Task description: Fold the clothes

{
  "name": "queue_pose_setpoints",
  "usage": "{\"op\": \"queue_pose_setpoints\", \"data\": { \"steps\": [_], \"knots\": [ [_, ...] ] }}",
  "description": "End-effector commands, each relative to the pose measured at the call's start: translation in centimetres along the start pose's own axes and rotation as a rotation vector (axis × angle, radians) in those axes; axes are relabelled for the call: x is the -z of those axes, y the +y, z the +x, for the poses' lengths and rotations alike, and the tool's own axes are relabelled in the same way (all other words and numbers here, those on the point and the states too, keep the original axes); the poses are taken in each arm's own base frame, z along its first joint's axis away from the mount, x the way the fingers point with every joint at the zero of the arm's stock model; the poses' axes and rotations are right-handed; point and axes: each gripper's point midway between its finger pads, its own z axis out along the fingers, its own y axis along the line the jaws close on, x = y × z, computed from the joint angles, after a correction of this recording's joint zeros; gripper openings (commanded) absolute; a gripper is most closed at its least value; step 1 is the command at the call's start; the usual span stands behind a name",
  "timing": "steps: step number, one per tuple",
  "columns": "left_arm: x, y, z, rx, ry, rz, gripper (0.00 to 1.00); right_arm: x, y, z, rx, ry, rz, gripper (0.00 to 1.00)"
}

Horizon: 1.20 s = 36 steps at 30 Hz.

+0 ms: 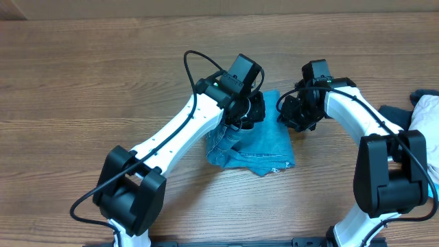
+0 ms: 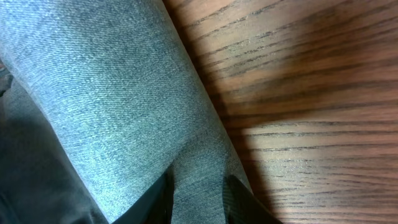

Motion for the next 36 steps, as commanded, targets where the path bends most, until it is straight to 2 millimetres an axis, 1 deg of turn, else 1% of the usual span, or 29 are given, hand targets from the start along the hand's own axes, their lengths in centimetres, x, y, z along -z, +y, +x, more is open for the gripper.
{"op": "queue_pose_setpoints", "data": {
  "steps": [1, 2, 3, 5, 8, 9, 10, 11, 12, 14, 15, 16, 18, 19, 20, 21, 22, 23, 24, 25, 27, 28, 29, 30, 31, 33, 35, 36],
  "knots": [
    [-2.9, 0.1, 0.8, -0.005, 0.05, -0.023, 0.28, -0.4, 0.1, 0.2, 0.006, 0.012, -0.013, 0.3],
    [-3.5, 0.1, 1.2, -0.01, 0.066, -0.022, 0.27, -0.4, 0.1, 0.1, 0.005, 0.01, -0.014, 0.3],
    [-4.8, -0.2, 1.8, -0.018, 0.096, -0.008, 0.26, -0.3, 0.0, 0.0, 0.002, 0.008, -0.014, 0.3],
    [-6.0, -0.9, 2.4, -0.045, 0.108, 0.014, 0.24, -0.3, 0.0, 0.0, 0.002, 0.007, -0.014, 0.3],
    [-6.5, -2.4, 3.3, -0.096, 0.101, 0.034, 0.22, -0.2, -0.3, -0.2, -0.007, 0.003, -0.014, 0.3],
    [-6.4, -2.5, 3.3, -0.101, 0.101, 0.036, 0.21, -0.1, -0.6, -0.4, -0.019, 0.001, -0.014, 0.3],
    [-6.2, -2.4, 3.1, -0.098, 0.1, 0.038, 0.19, 0.2, -1.0, -0.6, -0.032, -0.001, -0.013, 0.3],
    [-5.4, -2.5, 2.5, -0.101, 0.094, 0.043, 0.17, 0.6, -1.6, -1.0, -0.055, -0.004, -0.011, 0.29],
    [-4.5, -2.8, 2.0, -0.113, 0.084, 0.047, 0.15, 1.2, -2.3, -1.5, -0.082, -0.009, -0.01, 0.29],
    [-1.6, -4.5, 0.4, -0.18, 0.043, 0.074, 0.14, 2.5, -3.0, -2.4, -0.118, -0.016, -0.027, 0.26],
    [0.3, -5.7, -0.3, -0.214, 0.014, 0.086, 0.15, 3.5, -3.1, -3.0, -0.119, -0.02, -0.05, 0.25],
    [3.1, -7.1, -1.5, -0.245, -0.045, 0.092, 0.16, 4.4, -3.3, -3.5, -0.137, -0.028, -0.054, 0.23],
    [6.8, -7.6, -3.2, -0.255, -0.124, 0.073, 0.24, 6.3, -3.4, -4.3, -0.137, -0.044, -0.059, 0.2],
    [9.1, -7.5, -4.1, -0.257, -0.165, 0.063, 0.3, 8.0, -3.0, -4.7, -0.137, -0.062, -0.067, 0.2],
    [11.4, -6.9, -4.9, -0.247, -0.19, 0.058, 0.35, 9.3, -2.2, -4.8, -0.122, -0.074, -0.087, 0.19],
    [12.9, -6.1, -5.5, -0.223, -0.207, 0.043, 0.38, 10.8, -0.7, -4.6, -0.078, -0.079, -0.147, 0.19],
    [14.5, -4.8, -6.1, -0.192, -0.227, 0.019, 0.46, 12.3, 1.7, -3.7, -0.003, -0.071, -0.249, 0.19],
    [16.8, -2.1, -7.2, -0.129, -0.254, -0.031, 0.69, 13.8, 4.3, -2.3, 0.082, -0.053, -0.375, 0.19],
    [18.1, 0.3, -7.9, -0.074, -0.266, -0.067, 0.89, 15.1, 6.7, -0.8, 0.168, -0.026, -0.493, 0.19],
    [19.3, 3.0, -8.5, -0.006, -0.263, -0.103, 0.98, 16.5, 9.5, 1.5, 0.268, 0.017, -0.621, 0.19],
    [21.0, 8.7, -9.1, 0.138, -0.241, -0.178, 1.0, 17.8, 12.9, 4.7, 0.379, 0.089, -0.771, 0.18],
    [21.8, 11.0, -9.2, 0.198, -0.234, -0.204, 1.0, 18.0, 14.2, 5.9, 0.43, 0.113, -0.821, 0.18],
    [23.0, 14.1, -9.4, 0.277, -0.24, -0.245, 1.0, 17.8, 15.5, 7.4, 0.482, 0.147, -0.841, 0.18],
    [24.1, 16.5, -9.5, 0.339, -0.25, -0.274, 1.0, 17.4, 16.5, 8.7, 0.514, 0.179, -0.843, 0.18],
    [24.7, 18.0, -9.6, 0.382, -0.254, -0.285, 1.0, 17.0, 17.3, 9.9, 0.547, 0.207, -0.843, 0.18],
    [25.8, 21.0, -9.1, 0.466, -0.25, -0.308, 1.0, 15.2, 18.9, 13.0, 0.641, 0.264, -0.783, 0.18],
    [26.3, 22.8, -8.6, 0.519, -0.238, -0.324, 1.0, 13.3, 20.2, 14.9, 0.687, 0.297, -0.748, 0.19],
    [26.4, 23.1, -8.5, 0.527, -0.237, -0.326, 1.0, 12.7, 20.5, 15.1, 0.681, 0.296, -0.74, 0.2]
  ]
}}
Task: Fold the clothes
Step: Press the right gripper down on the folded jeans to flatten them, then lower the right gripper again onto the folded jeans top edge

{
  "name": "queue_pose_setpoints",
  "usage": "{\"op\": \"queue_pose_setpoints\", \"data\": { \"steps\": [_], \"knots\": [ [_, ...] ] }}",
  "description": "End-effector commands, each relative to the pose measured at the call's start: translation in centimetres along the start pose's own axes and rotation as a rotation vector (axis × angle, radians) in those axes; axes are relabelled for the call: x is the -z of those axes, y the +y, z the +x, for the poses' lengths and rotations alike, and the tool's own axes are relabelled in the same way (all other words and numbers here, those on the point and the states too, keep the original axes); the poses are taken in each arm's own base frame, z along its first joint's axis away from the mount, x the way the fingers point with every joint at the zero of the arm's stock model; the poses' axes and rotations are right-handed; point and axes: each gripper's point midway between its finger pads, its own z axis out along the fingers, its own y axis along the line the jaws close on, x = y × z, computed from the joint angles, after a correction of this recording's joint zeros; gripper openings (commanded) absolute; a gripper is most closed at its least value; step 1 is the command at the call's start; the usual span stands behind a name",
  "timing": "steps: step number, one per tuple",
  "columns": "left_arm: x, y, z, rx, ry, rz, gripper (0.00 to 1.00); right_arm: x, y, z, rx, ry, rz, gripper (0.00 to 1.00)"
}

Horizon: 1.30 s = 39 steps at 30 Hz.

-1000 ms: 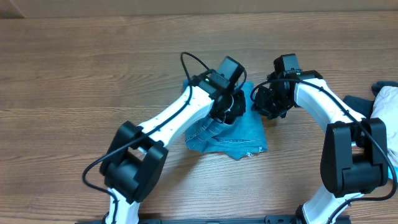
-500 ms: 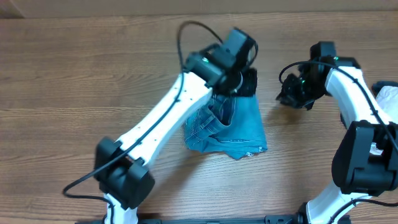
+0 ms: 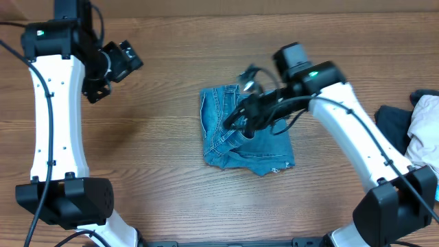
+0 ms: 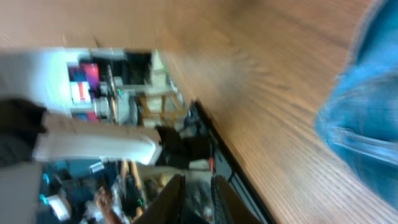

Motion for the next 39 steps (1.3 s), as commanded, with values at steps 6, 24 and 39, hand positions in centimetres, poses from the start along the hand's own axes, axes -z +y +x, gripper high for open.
{"op": "queue_pose_setpoints", "data": {
  "steps": [6, 24, 39],
  "knots": [
    [0.1, 1.2, 0.0, 0.011, 0.002, -0.02, 1.0, -7.5, -4.2, -0.9, -0.02, 0.062, 0.022, 0.27],
    [0.1, 1.6, 0.1, 0.006, 0.002, -0.042, 1.0, -2.1, -25.7, 2.3, -0.483, 0.039, 0.513, 0.25],
    [0.1, 1.6, 0.0, 0.005, -0.001, -0.04, 1.0, 6.5, -12.0, -8.0, -0.222, -0.276, 0.466, 0.25]
  ]
}}
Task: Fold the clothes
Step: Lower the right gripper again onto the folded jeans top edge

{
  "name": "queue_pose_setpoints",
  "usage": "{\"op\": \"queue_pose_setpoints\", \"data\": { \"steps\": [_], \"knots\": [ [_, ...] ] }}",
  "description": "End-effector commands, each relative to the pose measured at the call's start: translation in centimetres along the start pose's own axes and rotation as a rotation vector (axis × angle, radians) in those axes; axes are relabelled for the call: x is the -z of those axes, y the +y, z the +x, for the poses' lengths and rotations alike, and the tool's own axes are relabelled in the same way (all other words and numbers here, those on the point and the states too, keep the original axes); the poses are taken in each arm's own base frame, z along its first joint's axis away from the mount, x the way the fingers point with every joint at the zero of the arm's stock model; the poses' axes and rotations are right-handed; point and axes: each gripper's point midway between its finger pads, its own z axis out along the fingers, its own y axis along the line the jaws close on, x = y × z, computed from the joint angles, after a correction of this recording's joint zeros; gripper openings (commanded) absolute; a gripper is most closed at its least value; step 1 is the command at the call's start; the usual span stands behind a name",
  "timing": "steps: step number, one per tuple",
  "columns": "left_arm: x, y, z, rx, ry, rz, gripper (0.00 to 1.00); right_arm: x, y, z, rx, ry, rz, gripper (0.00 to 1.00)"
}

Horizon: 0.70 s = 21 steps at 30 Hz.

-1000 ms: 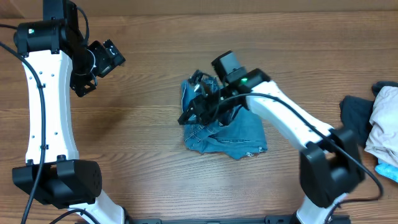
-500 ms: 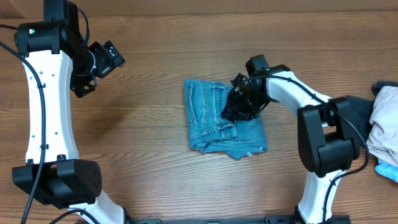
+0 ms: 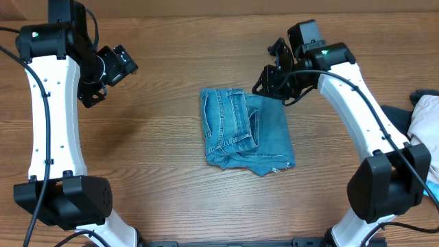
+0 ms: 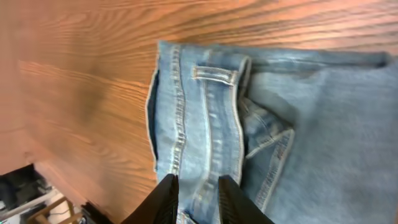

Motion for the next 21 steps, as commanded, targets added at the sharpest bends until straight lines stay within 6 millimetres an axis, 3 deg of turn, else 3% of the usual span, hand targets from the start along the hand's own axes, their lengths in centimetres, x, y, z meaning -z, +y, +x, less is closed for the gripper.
{"op": "queue_pose_setpoints", "data": {
  "steps": [1, 4, 7, 10, 16, 18, 21],
  "knots": [
    [0.4, 0.1, 0.0, -0.023, -0.017, -0.005, 1.0, -0.2, 2.9, -1.0, 0.054, -0.024, -0.144, 0.25],
    [0.4, 0.1, 0.0, -0.024, -0.02, -0.003, 1.0, -0.8, 7.4, -1.6, 0.148, -0.044, -0.314, 0.32],
    [0.4, 0.1, 0.0, -0.023, -0.02, -0.003, 1.0, -4.0, 8.2, -0.8, 0.168, 0.01, -0.329, 0.36],
    [0.4, 0.1, 0.0, -0.023, -0.017, -0.005, 1.0, -9.8, 6.1, -0.2, 0.105, 0.102, -0.307, 0.37],
    [0.4, 0.2, 0.1, -0.023, -0.014, -0.005, 1.0, -17.2, -0.1, 0.4, 0.008, 0.188, -0.259, 0.37],
    [0.4, 0.2, 0.2, -0.022, -0.01, -0.009, 1.0, -17.8, -1.4, 0.5, -0.021, 0.198, -0.249, 0.36],
    [0.4, 0.3, 0.3, -0.021, -0.006, -0.011, 1.0, -15.8, -1.3, -0.4, -0.029, 0.183, -0.247, 0.36]
  ]
}}
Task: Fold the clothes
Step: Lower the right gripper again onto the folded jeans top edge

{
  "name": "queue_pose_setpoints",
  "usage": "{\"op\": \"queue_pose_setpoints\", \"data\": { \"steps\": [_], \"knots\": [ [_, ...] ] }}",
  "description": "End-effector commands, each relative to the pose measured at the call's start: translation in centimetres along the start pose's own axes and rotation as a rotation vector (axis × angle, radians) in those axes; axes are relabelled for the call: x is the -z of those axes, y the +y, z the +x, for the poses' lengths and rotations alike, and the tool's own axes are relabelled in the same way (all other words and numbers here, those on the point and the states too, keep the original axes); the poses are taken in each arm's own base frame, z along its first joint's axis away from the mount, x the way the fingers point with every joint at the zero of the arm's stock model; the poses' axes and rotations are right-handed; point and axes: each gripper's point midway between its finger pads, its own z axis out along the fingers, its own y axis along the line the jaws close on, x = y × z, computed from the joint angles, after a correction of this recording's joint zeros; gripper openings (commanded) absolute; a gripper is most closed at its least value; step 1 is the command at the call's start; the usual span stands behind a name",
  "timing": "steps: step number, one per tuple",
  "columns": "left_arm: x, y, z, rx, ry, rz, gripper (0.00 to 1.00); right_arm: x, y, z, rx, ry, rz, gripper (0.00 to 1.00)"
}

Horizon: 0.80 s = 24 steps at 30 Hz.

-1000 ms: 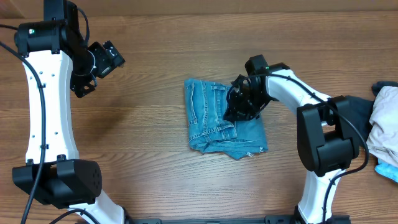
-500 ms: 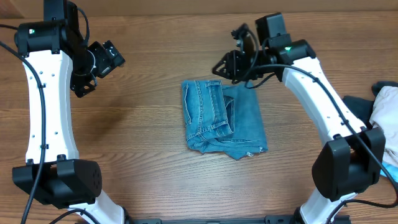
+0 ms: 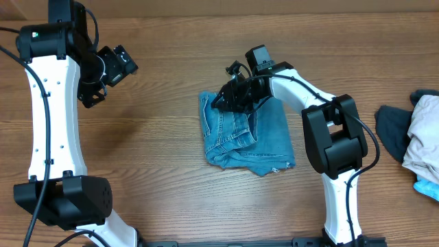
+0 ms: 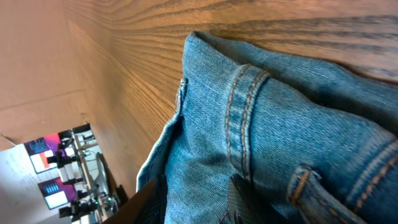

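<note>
Folded blue denim shorts (image 3: 250, 137) lie at the middle of the wooden table (image 3: 158, 171). My right gripper (image 3: 230, 97) is low over their far left corner, at the waistband. In the right wrist view the waistband seam (image 4: 242, 118) fills the frame. The gripper (image 4: 196, 199) stands open there, with denim showing between its fingertips (image 4: 152, 202). My left gripper (image 3: 115, 65) hangs high at the far left, away from the shorts, with nothing seen in it. Its jaws are too small to read.
A pile of other clothes sits at the right edge: a dark garment (image 3: 391, 127), a white one (image 3: 424, 134) and a bit of light blue (image 3: 429, 190). The back wall runs along the table's far edge.
My right gripper was raised beyond the shorts' far right corner. It is now down at their far left corner, on the waistband. The left arm and the shorts have not moved.
Both grippers were down at the shorts' far edge, the right one's fingers on denim. Then the left arm stood raised at the far left and the right gripper was over the shorts' middle. Then the right gripper was beyond the far right corner, and now it is at the waistband.
</note>
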Motion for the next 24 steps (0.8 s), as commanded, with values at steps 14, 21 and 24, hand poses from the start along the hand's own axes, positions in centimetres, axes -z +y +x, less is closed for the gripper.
{"op": "queue_pose_setpoints", "data": {
  "steps": [14, 21, 24],
  "knots": [
    [0.5, 0.4, 0.3, -0.028, -0.004, -0.013, 1.0, 7.3, 7.8, 10.8, 0.109, 0.191, -0.128, 0.36],
    [0.5, 0.3, 0.4, -0.028, -0.004, -0.013, 1.0, 2.0, -2.8, 14.3, -0.213, 0.18, -0.017, 0.09],
    [0.5, 0.4, 0.3, -0.028, -0.004, -0.013, 1.0, 3.1, -5.2, 13.3, -0.27, 0.127, 0.064, 0.08]
  ]
}}
